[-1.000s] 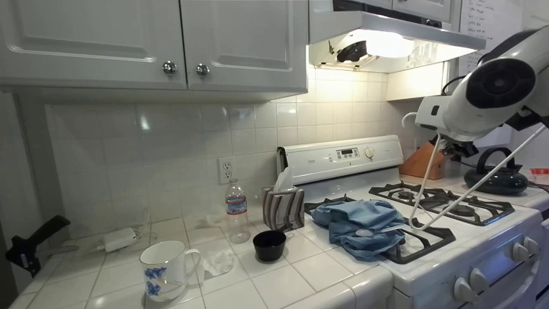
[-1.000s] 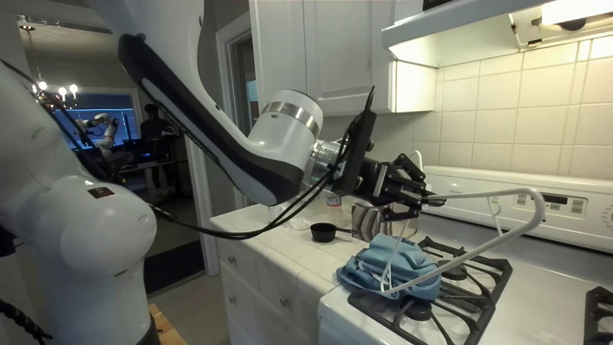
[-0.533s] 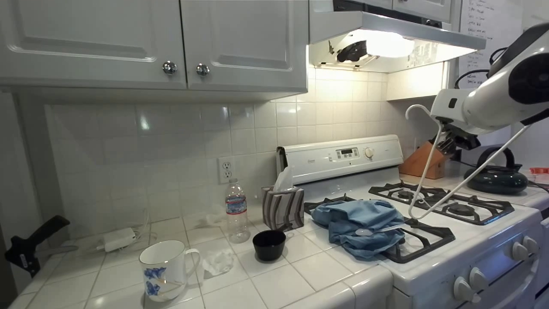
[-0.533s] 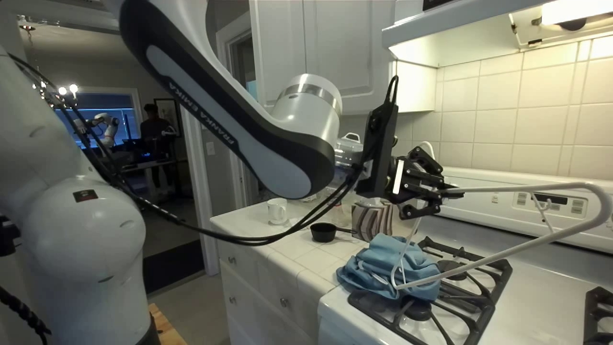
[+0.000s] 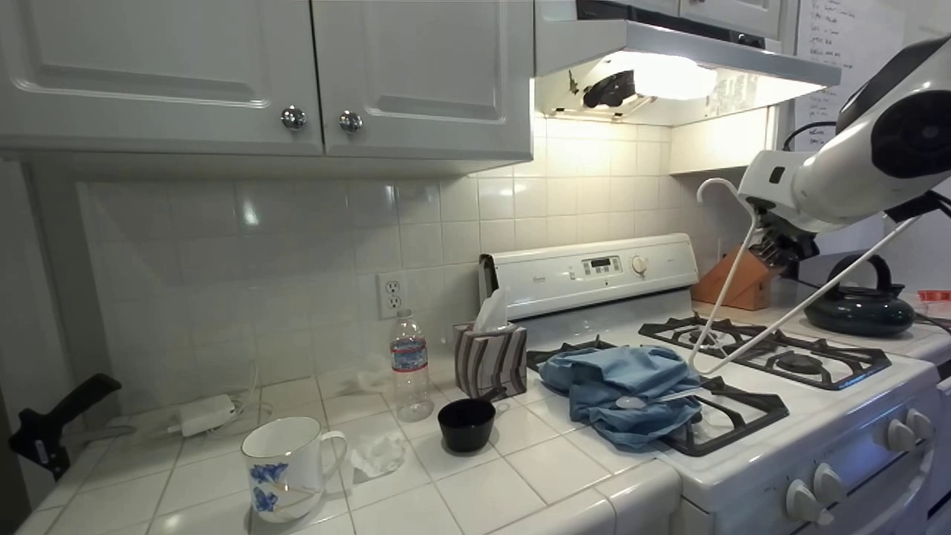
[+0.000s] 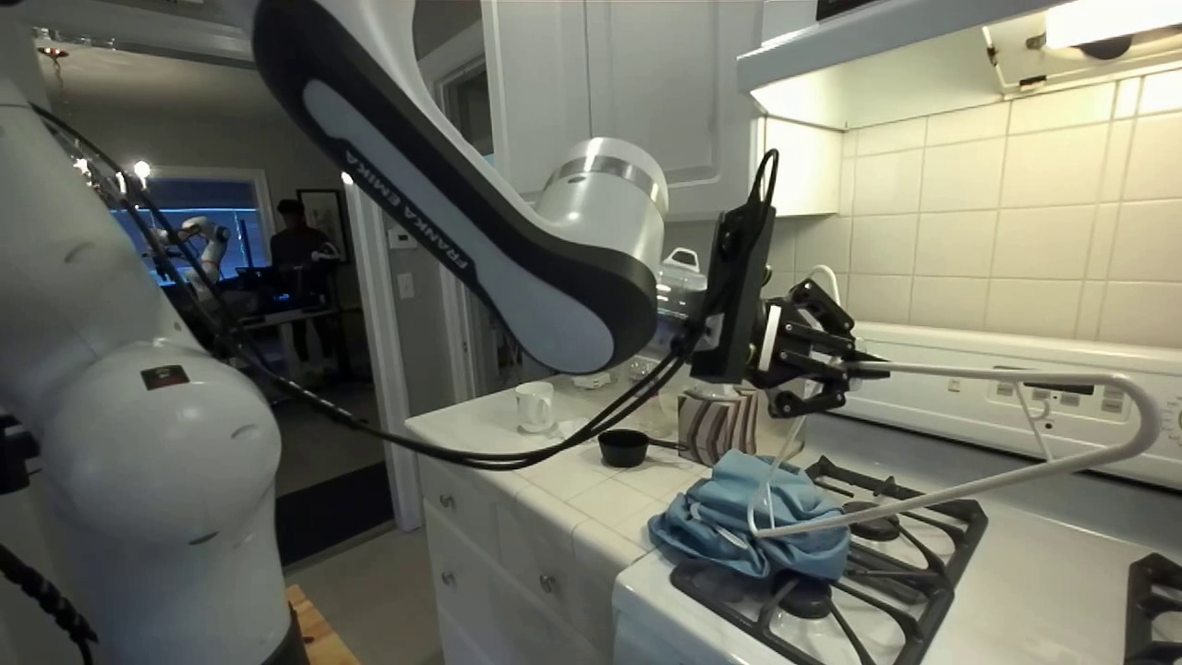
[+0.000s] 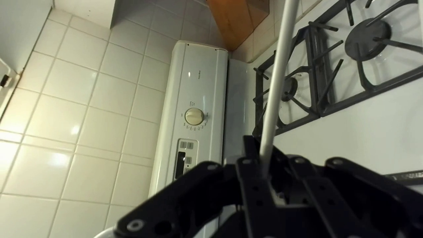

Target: Put the hanger on the knob of the top right cabinet door

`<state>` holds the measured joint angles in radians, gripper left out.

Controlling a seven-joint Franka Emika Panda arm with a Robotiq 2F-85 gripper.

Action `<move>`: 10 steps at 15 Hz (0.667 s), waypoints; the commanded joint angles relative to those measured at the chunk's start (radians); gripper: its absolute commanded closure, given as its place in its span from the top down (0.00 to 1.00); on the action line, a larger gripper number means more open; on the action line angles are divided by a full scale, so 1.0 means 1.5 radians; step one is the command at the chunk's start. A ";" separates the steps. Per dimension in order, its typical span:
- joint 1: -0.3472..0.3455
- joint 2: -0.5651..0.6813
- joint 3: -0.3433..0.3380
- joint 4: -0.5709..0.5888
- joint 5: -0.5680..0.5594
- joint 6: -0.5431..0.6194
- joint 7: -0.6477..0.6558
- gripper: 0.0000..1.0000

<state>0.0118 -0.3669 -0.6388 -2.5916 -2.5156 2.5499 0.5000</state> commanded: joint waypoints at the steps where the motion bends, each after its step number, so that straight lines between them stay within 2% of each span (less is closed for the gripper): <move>1: -0.001 0.057 0.021 0.051 0.000 0.002 0.077 0.02; 4: -0.006 0.073 0.058 0.096 0.000 0.006 0.102 0.02; 5: 0.042 0.066 0.031 0.111 0.000 -0.003 0.083 0.02; 6: 0.055 0.065 0.039 0.131 0.000 0.001 0.072 0.02; 10: 0.153 0.050 0.050 0.202 0.000 0.009 0.024 0.02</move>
<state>0.1578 -0.2885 -0.5712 -2.3607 -2.5156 2.5493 0.5868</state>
